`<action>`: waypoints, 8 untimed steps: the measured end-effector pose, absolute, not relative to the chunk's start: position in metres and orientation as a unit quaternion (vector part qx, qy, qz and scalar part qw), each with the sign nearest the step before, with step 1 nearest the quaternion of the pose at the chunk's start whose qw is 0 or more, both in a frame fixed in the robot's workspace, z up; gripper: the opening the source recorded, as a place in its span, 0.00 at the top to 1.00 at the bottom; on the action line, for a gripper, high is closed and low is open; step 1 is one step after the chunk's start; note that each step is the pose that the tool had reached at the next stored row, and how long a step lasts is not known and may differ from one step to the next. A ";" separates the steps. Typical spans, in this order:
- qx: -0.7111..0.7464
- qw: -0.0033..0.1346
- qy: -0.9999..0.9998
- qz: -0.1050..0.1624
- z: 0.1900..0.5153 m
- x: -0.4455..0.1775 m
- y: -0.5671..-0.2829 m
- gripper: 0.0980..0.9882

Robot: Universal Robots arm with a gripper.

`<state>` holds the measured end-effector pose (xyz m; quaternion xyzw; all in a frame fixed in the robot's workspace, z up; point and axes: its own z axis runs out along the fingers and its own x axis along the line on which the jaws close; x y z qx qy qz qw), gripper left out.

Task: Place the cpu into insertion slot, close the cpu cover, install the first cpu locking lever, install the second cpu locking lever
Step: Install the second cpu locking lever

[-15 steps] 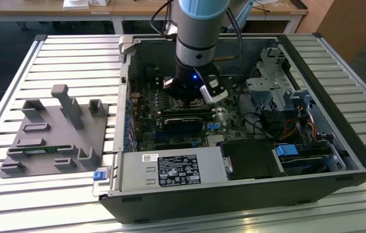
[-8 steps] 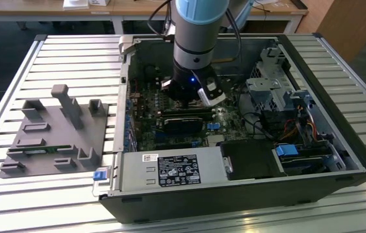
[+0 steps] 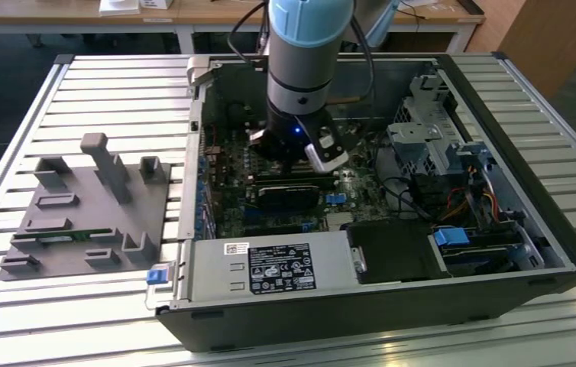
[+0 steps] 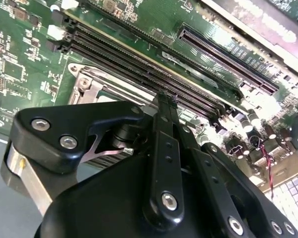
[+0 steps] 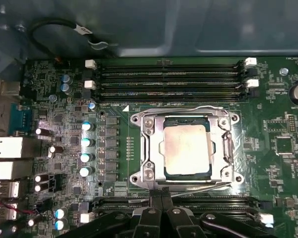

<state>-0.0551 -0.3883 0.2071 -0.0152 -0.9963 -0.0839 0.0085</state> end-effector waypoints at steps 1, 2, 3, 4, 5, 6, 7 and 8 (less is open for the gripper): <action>-0.015 0.008 -0.996 -0.085 0.206 -0.055 -0.388 0.99; -0.015 0.008 -0.996 -0.086 0.206 -0.055 -0.388 0.99; -0.015 0.009 -0.996 -0.088 0.205 -0.056 -0.389 0.99; -0.015 0.009 -0.996 -0.092 0.205 -0.056 -0.390 0.99; -0.015 0.009 -0.995 -0.096 0.205 -0.057 -0.391 0.99; -0.015 0.009 -0.995 -0.100 0.205 -0.057 -0.393 0.99; -0.015 0.009 -0.995 -0.103 0.205 -0.057 -0.394 0.99; -0.015 0.009 -0.994 -0.104 0.205 -0.058 -0.396 0.99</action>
